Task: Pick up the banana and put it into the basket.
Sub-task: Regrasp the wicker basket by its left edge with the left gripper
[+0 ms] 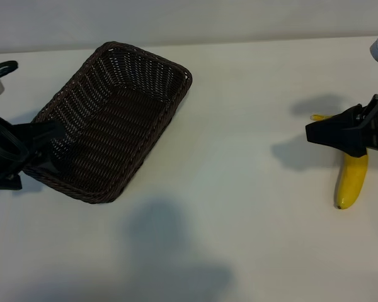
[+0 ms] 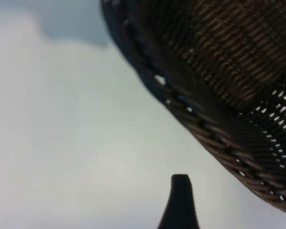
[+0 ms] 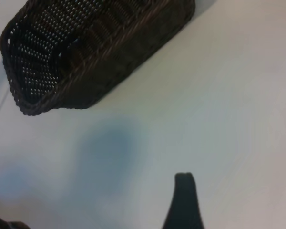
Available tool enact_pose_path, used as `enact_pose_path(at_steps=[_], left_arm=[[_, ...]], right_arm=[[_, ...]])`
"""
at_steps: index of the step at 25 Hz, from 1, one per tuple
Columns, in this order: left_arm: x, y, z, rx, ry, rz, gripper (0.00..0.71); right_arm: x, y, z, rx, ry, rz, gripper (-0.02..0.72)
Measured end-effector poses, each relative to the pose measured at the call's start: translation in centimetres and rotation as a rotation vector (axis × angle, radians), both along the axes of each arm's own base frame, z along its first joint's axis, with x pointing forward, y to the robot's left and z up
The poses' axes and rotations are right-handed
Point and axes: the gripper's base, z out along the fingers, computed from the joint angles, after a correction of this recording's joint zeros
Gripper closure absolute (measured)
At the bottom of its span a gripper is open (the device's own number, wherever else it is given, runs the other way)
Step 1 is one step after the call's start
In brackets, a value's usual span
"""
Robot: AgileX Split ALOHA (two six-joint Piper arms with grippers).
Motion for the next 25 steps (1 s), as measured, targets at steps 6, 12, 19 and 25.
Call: enact_pose_path(at_steps=[6,12,19,25], left_arm=[[0.1,0.0,0.0,-0.027,0.011,0.132,0.1],[0.2,0.0,0.0,-0.055,0.015,0.283,0.1],[0.6,0.0,-0.5,-0.057,0.036,0.319,0.1],[1.0,-0.1,-1.5,-0.046,0.071,0.322,0.1]], right_arm=[[0.0,0.0,0.0,0.0,0.0,0.0,0.125],[0.0,0.0,0.0,0.001,0.001,-0.001,0.125],[0.0,0.0,0.0,0.005,0.007,-0.007,0.125],[0.0,0.0,0.0,0.007,0.009,-0.009,0.125]])
